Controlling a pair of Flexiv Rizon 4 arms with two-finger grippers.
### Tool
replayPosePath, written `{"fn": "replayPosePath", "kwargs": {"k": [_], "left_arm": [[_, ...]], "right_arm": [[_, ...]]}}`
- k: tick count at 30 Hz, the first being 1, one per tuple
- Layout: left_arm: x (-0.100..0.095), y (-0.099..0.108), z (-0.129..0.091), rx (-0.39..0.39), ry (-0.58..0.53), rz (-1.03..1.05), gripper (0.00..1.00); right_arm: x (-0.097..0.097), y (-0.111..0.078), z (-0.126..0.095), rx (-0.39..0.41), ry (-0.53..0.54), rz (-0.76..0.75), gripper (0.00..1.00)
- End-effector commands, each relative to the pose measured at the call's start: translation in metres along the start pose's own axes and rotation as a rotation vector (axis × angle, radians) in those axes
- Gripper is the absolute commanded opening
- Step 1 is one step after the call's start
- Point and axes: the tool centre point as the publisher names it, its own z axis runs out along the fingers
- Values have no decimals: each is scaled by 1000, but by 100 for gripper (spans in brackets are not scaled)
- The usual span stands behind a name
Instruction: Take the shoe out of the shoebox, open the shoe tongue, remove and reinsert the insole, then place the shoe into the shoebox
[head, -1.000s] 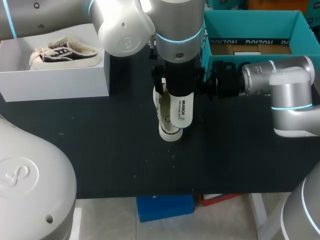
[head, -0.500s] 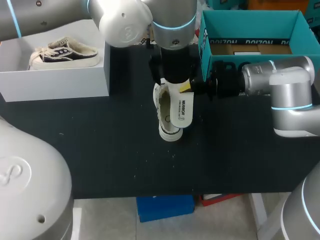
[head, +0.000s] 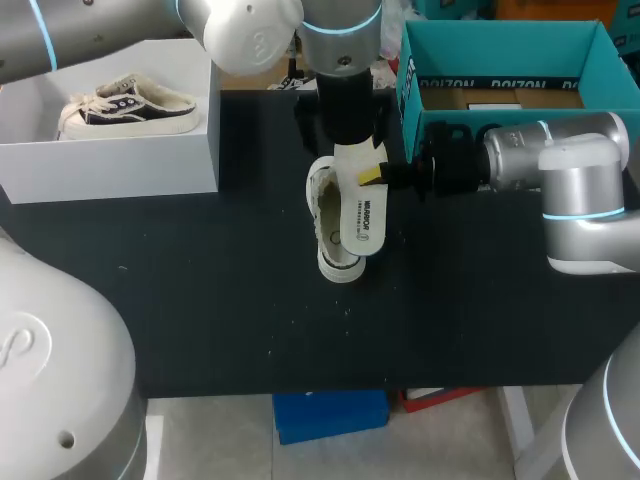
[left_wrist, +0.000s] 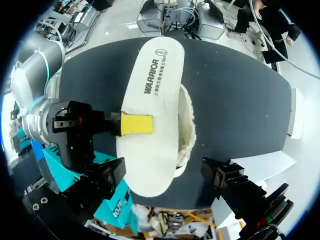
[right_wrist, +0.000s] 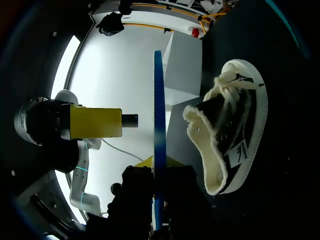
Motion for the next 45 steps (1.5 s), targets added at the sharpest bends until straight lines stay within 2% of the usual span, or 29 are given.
{"fn": "replayPosePath", "kwargs": {"k": [1, 11, 19, 23, 30, 45], "left_arm": [[-5, 10, 3, 9, 6, 3, 100], [-8, 35, 10, 28, -8, 4, 100], [-10, 59, 7, 29, -28, -2, 100], [-11, 64, 8, 30, -24, -11, 100], [-11, 45, 1, 29, -33, -1, 100], [-3, -31, -29, 4, -55, 45, 100]], "right_arm": [[0, 1, 1, 2, -2, 1, 0], [0, 1, 1, 2, -2, 1, 0], [0, 1, 1, 2, -2, 1, 0], [0, 1, 1, 2, -2, 1, 0], [0, 1, 1, 2, -2, 1, 0], [0, 1, 1, 2, -2, 1, 0]]}}
